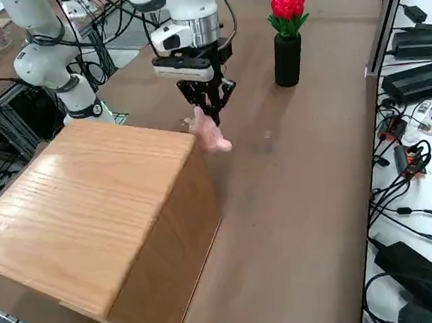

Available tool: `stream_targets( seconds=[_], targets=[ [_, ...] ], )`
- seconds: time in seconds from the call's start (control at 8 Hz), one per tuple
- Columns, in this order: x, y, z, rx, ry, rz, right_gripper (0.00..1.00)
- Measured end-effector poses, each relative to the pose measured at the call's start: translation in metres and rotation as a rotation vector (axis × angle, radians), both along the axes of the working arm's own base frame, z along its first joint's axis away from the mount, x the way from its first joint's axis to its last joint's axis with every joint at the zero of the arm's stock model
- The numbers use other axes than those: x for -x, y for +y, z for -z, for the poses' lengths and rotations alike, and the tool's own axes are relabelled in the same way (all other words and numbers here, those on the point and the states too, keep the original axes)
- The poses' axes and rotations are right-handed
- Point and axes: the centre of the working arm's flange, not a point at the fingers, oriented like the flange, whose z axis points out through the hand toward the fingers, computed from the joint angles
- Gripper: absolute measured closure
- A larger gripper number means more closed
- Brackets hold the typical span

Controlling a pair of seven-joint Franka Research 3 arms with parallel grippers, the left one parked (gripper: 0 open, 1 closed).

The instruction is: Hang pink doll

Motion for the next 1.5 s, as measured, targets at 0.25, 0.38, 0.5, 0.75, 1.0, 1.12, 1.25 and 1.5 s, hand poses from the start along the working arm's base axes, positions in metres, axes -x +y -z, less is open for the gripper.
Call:
stream_targets(
  seconds=[0.25,0.38,0.5,0.75,1.0,1.12,1.25,1.5],
  targets=[
    [0.006,-0.014,0.018,0.000,-0.012,0.010,0.95],
    [0.008,-0.017,0.022,-0.001,-0.009,0.011,0.95],
    [0.008,-0.017,0.022,-0.001,-0.011,0.010,0.95],
    [0.007,-0.016,0.024,0.001,-0.026,0.006,0.92],
    [0.007,-0.016,0.025,0.001,-0.027,0.004,0.60],
    [0.007,-0.014,0.023,0.001,-0.030,-0.001,0.40],
    [0.006,-0.011,0.016,0.001,-0.033,-0.013,0.22],
    [0.006,0.012,-0.040,-0.042,0.025,-0.131,0.00]
  ],
)
